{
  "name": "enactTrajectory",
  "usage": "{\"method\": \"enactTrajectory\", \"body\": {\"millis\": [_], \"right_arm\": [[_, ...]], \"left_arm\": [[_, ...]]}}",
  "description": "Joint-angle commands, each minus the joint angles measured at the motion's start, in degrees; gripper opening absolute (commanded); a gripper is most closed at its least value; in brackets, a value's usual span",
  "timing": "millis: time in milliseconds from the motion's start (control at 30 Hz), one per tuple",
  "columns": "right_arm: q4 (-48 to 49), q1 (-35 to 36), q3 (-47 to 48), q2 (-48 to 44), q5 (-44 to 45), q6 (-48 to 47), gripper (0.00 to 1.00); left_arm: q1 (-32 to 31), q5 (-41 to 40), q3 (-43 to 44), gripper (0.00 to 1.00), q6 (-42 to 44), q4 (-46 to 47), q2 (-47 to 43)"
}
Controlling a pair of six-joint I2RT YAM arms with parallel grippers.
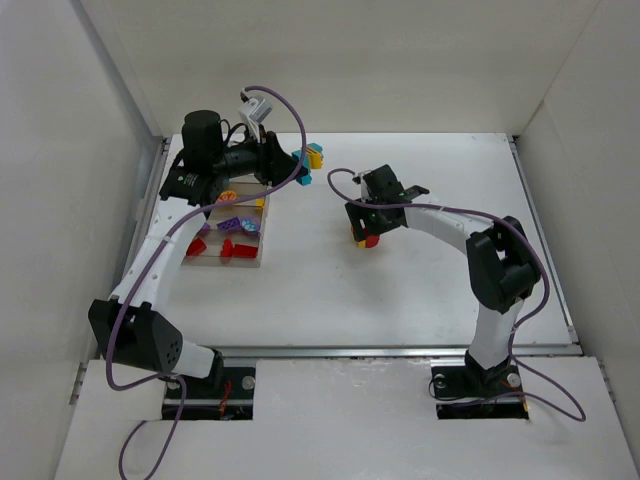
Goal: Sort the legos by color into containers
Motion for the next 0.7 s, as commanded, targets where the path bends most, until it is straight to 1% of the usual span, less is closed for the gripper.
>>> {"method": "enactTrajectory", "body": {"millis": [0,33,67,100,133,200,267,300,333,367,400,433,467,500,567,667], "right_arm": [[1.16,-0.31,2.32,-1.75,-0.33,-0.11,0.77],[1.16,-0.31,2.32,-2.27,-0.33,-0.11,0.79],[1.16,-0.31,2.84,-2.28,0.20,-0.11,0.84],[1.16,-0.31,2.84,-2.28,0.20,-0.11,0.84],[1.16,-0.31,2.84,-2.28,1.42,0.41,0.88],[1.68,-0.84,2.15,-3.85,1.96,0.94,0.88],[6.33,-1.97,-0.05,-9.28,1.96,2.60,0.89],[8.43,-2.51,-2.76,-11.74,1.09,2.61,0.89],[10.72,-3.12,-4.17,-17.34,0.38,3.40,0.89],[15.70,-3.13,-5.49,-20.35,-0.23,3.40,0.89],[18.27,-3.74,-6.81,-23.25,-1.37,2.45,0.89],[20.56,-3.74,-8.91,-28.50,-2.60,0.17,0.89],[24.85,-3.74,-9.72,-30.73,-3.83,-0.72,0.89],[26.72,-3.74,-10.42,-32.67,-6.54,-1.42,0.89],[28.93,-3.74,-10.96,-36.09,-9.71,-2.74,0.89],[30.07,-3.74,-8.41,-37.26,-18.31,-3.45,0.89]], "left_arm": [[0.12,0.16,2.16,0.00,0.74,1.54,-2.57],[0.12,0.16,2.16,0.00,0.74,1.54,-2.57],[0.12,0.16,2.16,0.00,0.74,1.54,-2.57],[0.12,0.16,2.16,0.00,0.74,1.54,-2.57],[0.12,0.16,2.16,0.00,0.74,1.54,-2.57],[0.12,0.16,2.16,0.00,0.74,1.54,-2.57],[0.12,0.16,2.16,0.00,1.27,1.54,-2.57],[0.64,0.16,2.68,0.00,1.27,1.54,-2.57],[0.65,0.16,2.69,0.00,1.27,1.54,-2.57],[0.65,0.16,2.69,0.00,1.27,1.54,-2.57],[0.65,0.16,2.69,0.00,1.27,1.54,-2.57],[0.65,0.16,2.69,0.00,1.27,1.54,-2.57],[0.65,0.16,2.69,0.00,1.27,1.54,-2.57],[0.65,0.16,2.69,0.00,0.66,2.32,-2.57],[0.65,0.16,2.16,0.00,-0.05,3.12,-2.57],[0.65,2.26,2.16,0.00,-0.67,5.48,-2.57]]}}
